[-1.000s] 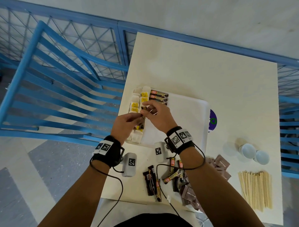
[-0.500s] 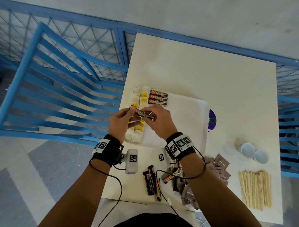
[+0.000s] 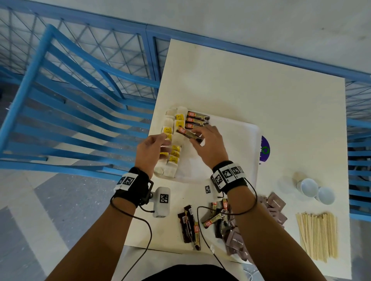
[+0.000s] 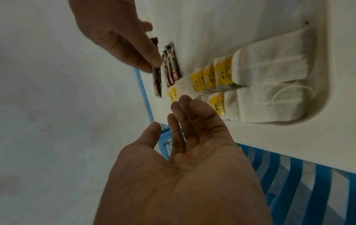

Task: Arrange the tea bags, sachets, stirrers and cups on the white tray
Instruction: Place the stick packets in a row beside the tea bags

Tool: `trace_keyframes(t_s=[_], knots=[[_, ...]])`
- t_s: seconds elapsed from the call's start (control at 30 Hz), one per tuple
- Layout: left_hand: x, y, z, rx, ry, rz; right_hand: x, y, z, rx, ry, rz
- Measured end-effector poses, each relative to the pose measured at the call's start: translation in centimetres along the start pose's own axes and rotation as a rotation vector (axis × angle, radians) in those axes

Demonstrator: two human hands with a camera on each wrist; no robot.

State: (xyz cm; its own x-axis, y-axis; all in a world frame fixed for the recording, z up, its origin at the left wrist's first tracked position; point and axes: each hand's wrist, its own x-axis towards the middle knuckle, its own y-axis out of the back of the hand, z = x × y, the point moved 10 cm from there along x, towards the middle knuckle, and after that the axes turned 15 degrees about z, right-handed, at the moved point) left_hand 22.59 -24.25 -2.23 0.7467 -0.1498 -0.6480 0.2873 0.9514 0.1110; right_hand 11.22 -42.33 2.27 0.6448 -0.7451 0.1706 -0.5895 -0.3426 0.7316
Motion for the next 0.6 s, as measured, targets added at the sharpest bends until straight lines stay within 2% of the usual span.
trace_keyframes(t_s=[0.1,0.23,0.4,0.6], knots=[[0.4,0.4,-0.2,0.075,-0.027,-0.002,0.1,0.1,3.1,-0.127,-0.039,-0.007],[0.3,0.4,-0.2,0.126,-0.069,-0.023,-0.1,-0.7,4.2,-0.263,0.01,-0.031],[0.1,0.2,-0.2,0.146,-0.075,-0.031,0.2,-2.3,4.0,-0.294,0.044,-0.088],[0.1,0.1,-0.1,0.154,-0.085,-0.03,1.1,-2.7,3.9,-0.262,0.044,-0.064]])
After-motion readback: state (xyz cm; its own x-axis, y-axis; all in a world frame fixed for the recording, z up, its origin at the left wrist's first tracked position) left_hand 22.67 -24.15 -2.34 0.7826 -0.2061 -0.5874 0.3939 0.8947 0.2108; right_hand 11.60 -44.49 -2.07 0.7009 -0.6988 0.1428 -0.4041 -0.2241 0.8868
